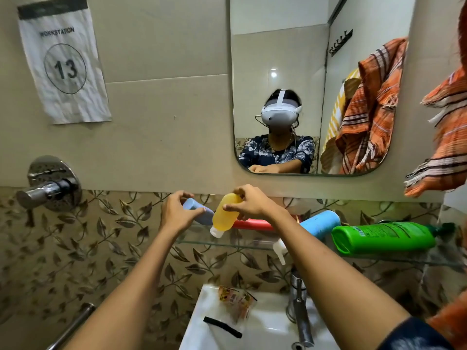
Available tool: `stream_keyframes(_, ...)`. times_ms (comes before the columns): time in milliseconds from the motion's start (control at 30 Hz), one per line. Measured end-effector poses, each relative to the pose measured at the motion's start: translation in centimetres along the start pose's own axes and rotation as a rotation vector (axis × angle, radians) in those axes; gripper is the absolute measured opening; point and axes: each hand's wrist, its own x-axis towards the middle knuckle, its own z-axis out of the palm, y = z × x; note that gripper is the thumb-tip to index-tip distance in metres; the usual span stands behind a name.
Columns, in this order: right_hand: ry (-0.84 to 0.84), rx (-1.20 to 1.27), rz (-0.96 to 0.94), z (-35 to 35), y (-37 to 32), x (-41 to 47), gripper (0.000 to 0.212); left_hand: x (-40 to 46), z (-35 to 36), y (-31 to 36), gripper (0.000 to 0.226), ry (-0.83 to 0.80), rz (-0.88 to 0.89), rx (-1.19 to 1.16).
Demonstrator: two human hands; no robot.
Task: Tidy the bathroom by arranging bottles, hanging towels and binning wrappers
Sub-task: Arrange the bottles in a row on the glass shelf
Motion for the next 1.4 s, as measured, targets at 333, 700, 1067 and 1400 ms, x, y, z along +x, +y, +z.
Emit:
stream_keyframes(333, 0.075, -0.071, -0.018, 1.0, -0.3, 0.8, 0.05, 0.4, 0.3, 1.8, 0.066, 0.09, -0.02, 0.005)
stream_keyframes(700, 0.091, -0.169, -0.021, 2.1, -1.2, 1.7, 0.041, -0.8, 1.2, -2.1, 0.046, -0.123, -0.086, -0.093)
stream_keyframes(1067, 0.023, -0.316, -0.046, 2.9, -2.6, 2.4, 0.043, -1.1, 1.1, -3.2, 0.051, -0.117, -0.11, -0.214)
stream_keyframes(1400, 0.022, -0.299, -0.031, 2.7, -1.6, 1.4, 0.063, -1.4, 0.9, -3.3, 0.047, -0.132, -0.076, -0.182)
